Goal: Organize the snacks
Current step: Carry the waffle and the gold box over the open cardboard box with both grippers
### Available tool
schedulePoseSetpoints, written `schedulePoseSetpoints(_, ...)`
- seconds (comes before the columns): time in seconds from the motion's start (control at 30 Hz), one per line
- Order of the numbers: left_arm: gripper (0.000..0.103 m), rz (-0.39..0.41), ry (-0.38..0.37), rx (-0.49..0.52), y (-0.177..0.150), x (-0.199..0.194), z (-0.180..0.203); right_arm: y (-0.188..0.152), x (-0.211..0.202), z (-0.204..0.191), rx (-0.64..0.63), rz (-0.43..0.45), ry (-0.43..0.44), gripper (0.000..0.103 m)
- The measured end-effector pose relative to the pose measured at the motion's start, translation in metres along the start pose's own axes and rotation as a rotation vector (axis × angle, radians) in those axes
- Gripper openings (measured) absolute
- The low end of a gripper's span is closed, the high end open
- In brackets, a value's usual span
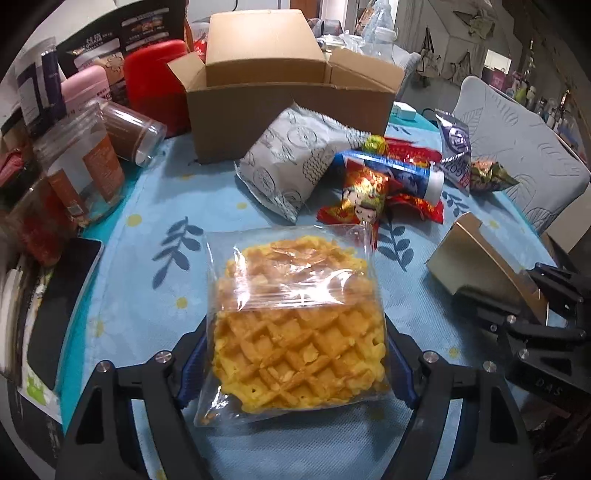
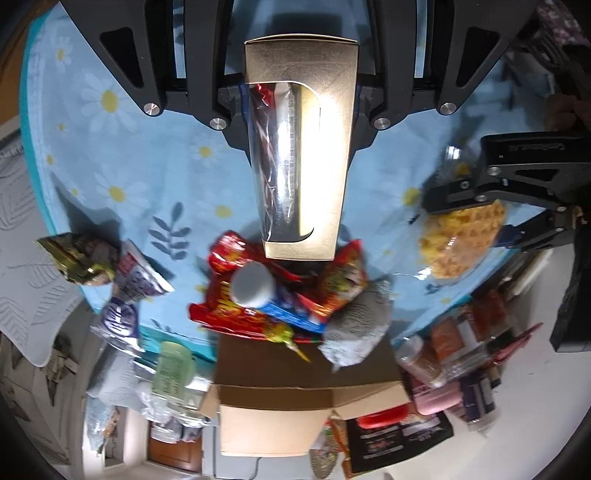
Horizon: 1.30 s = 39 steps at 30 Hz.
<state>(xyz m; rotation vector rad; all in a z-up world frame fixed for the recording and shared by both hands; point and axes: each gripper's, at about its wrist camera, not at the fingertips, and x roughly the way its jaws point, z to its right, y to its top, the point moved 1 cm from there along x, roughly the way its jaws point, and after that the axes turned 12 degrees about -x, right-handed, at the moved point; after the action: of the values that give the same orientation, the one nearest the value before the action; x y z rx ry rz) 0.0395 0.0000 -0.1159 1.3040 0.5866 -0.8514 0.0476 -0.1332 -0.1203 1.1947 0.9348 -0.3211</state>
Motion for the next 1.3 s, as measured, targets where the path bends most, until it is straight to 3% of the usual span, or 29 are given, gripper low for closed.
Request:
schedulePoseSetpoints(0.53, 0.079, 0.188, -0.021, 0.014, 0.051, -0.067, -0.003, 0.062, -0.031, -0.023, -0.076, 0.124, 0.056, 0.037)
schedulePoseSetpoints(0.9, 0.079, 0.342, -0.071, 0.048, 0.104, -0.096, 0.010, 0.110, -0.056, -0.006, -0.072, 0.227, 0.051, 0.037)
schedulePoseSetpoints(1.3, 0.079, 0.501, -0.050, 0.053, 0.178, -0.106, 0.021, 0.176, -0.059, 0.032, -0.074, 0.322, 0.009, 0.037)
